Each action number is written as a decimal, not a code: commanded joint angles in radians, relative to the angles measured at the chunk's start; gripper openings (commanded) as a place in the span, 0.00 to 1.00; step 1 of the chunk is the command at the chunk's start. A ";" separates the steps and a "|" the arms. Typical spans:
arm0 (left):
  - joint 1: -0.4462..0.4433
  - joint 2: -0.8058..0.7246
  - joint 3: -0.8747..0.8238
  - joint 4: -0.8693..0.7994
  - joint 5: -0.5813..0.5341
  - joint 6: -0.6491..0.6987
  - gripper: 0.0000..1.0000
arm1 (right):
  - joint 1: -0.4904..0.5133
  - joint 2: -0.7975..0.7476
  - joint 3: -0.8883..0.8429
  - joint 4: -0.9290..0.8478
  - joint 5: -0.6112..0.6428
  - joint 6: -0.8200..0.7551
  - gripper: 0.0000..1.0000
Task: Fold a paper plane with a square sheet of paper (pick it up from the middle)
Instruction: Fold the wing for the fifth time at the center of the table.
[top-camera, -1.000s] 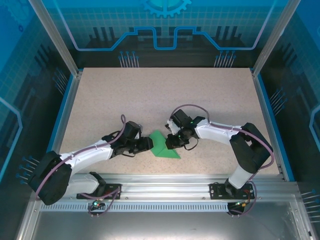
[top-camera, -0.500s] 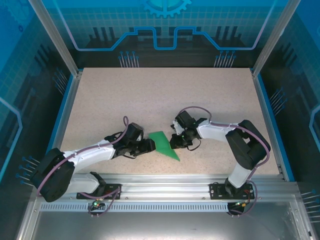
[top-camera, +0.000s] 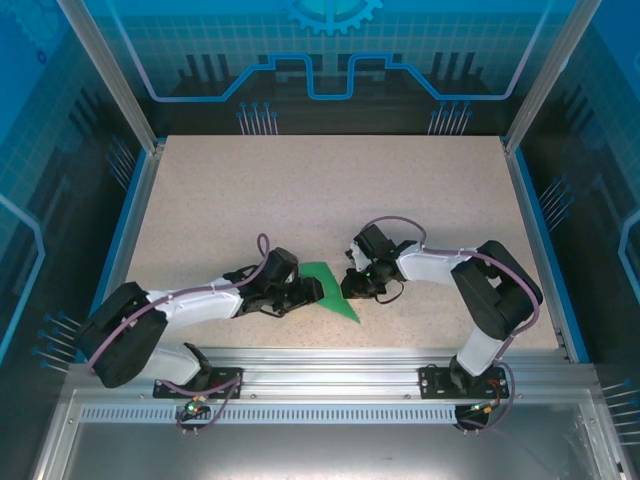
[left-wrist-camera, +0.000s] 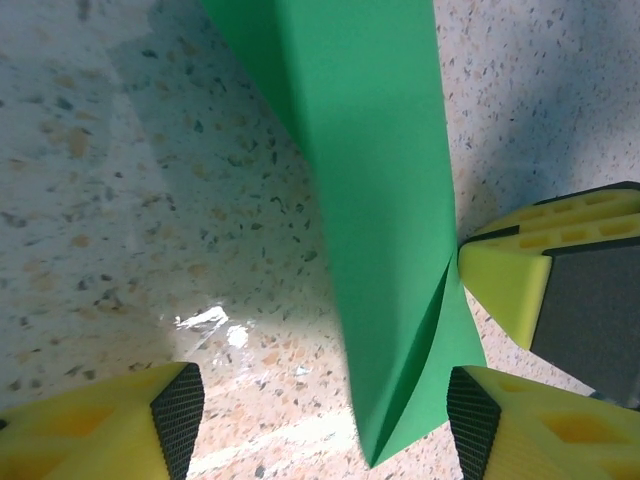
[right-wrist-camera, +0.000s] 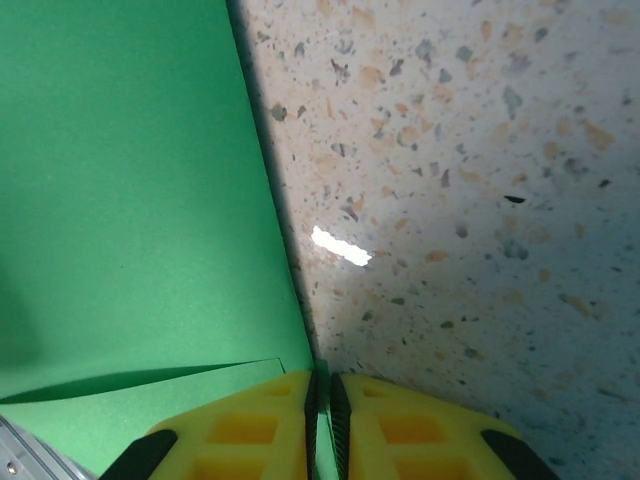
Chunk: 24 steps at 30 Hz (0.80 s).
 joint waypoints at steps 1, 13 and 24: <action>-0.021 0.031 0.051 0.063 0.019 -0.028 0.68 | -0.004 0.018 -0.029 -0.005 0.011 0.008 0.16; -0.031 0.090 0.099 0.081 0.011 -0.022 0.23 | -0.004 -0.023 -0.053 0.023 0.025 0.006 0.18; -0.004 0.181 0.217 -0.038 0.035 0.110 0.05 | -0.006 -0.141 -0.066 -0.016 0.124 -0.006 0.23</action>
